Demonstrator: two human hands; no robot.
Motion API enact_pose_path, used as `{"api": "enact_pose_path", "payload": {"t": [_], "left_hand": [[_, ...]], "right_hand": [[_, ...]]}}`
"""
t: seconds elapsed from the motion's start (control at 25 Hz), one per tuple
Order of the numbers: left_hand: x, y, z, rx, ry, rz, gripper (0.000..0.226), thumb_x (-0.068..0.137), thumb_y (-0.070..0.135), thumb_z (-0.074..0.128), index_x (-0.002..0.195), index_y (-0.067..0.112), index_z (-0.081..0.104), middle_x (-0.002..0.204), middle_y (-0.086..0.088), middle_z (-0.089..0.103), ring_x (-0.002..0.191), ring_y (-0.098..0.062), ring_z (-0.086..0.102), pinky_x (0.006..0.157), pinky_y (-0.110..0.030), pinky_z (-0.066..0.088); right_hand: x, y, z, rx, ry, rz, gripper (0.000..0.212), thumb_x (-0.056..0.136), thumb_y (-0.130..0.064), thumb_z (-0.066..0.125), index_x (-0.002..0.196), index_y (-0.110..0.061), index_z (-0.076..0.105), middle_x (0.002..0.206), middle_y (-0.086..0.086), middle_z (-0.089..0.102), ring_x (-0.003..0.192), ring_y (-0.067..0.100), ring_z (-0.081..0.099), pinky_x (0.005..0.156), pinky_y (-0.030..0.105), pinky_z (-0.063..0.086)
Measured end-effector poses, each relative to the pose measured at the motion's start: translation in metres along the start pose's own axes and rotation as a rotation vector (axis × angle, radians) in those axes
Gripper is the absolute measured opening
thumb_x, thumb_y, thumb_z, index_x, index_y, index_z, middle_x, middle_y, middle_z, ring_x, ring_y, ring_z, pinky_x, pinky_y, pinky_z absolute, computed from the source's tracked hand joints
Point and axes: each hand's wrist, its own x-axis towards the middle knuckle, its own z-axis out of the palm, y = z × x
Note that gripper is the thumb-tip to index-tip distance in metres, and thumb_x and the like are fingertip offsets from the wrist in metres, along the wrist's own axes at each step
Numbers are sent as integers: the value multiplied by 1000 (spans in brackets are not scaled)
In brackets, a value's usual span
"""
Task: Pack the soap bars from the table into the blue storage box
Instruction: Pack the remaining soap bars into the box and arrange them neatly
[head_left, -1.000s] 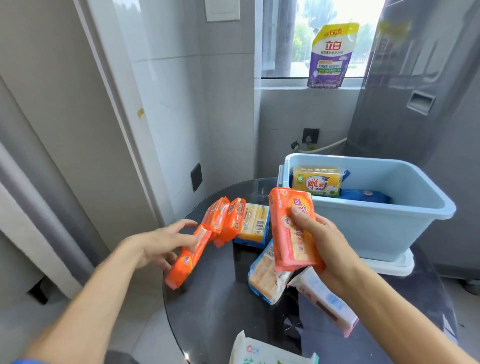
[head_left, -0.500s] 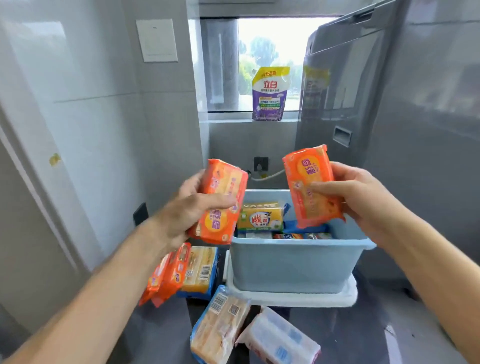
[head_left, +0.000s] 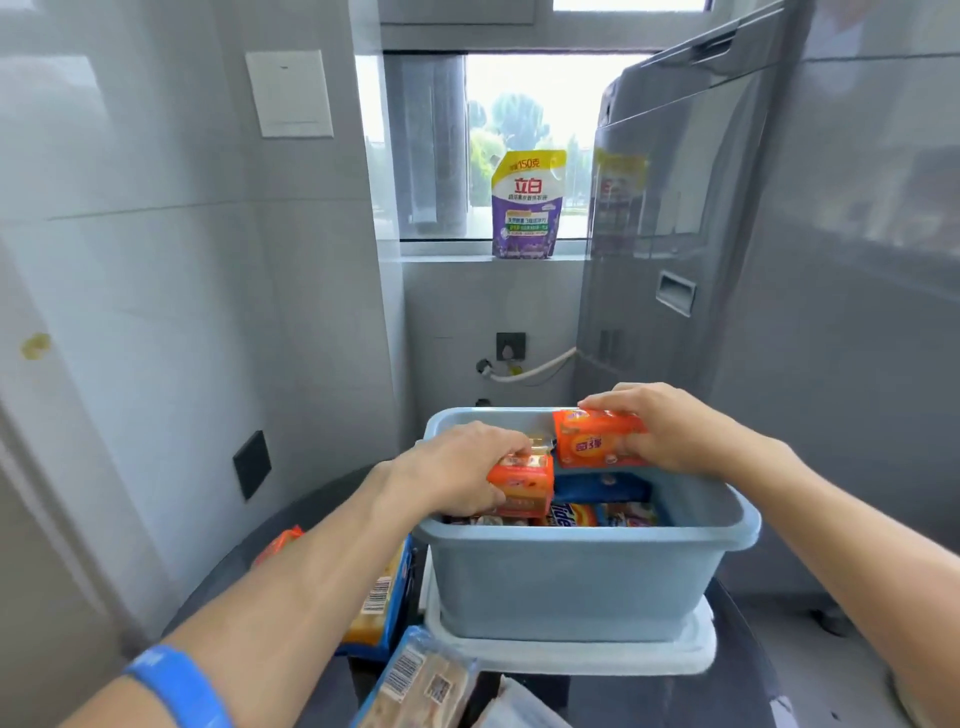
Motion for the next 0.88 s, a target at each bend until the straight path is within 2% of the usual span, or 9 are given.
{"api": "enact_pose_path", "payload": {"t": [0.12,0.28,0.4,0.48,0.56,0.64,0.76,0.88], "left_hand": [[-1,0,6,106,12,17,49,86,23,72,130,29,52,118,2,54,112,-21,51,90,-41,47],[-3,0,10,70,88,-15,54,84,17,73,127,32,44,116,2,57,108,-22,54,86,-43,50],[-4,0,11,64,110,-32,48,83,13,70,120,35,48,113,4,52,107,-22,52,83,-45,53],[-4,1,11,110,131,-44,47,81,16,69,121,34,52,115,2,45,110,-22,45,87,-46,50],[-3,4,10,236,165,-57,48,81,21,68,125,35,54,118,0,45,114,-23,42,94,-45,41],[-3,6,10,233,171,-72,49,83,24,67,128,36,54,120,1,50,115,-22,46,96,-46,36],[-5,6,10,141,148,-83,47,87,24,65,130,35,51,119,2,55,112,-22,53,91,-44,48],[-5,3,9,126,150,-97,43,88,23,63,127,36,55,123,3,59,112,-24,57,90,-42,51]], "right_hand": [[-1,5,10,-7,-46,16,55,87,-20,69,137,-38,54,114,-10,59,105,22,56,92,44,48],[-2,7,20,-51,-11,6,56,89,-21,68,139,-39,51,111,-12,55,102,18,48,93,44,47],[-2,8,19,26,0,-3,50,88,-20,70,129,-42,53,111,-12,55,102,16,48,87,38,46],[-2,8,18,81,-7,-2,41,88,-19,70,118,-41,53,109,-10,56,102,17,50,81,34,44],[-2,4,19,12,19,-29,33,88,-19,69,113,-37,57,109,-13,56,103,16,48,82,34,43],[-2,1,22,-132,101,-60,22,87,-21,69,105,-32,65,111,-12,56,101,16,46,86,35,44],[-4,0,21,-189,195,3,13,86,-29,72,98,-30,72,107,-9,61,93,17,53,75,33,44],[-5,-1,23,-184,149,76,20,88,-29,68,106,-34,75,106,-11,66,92,18,60,72,33,47]]}}
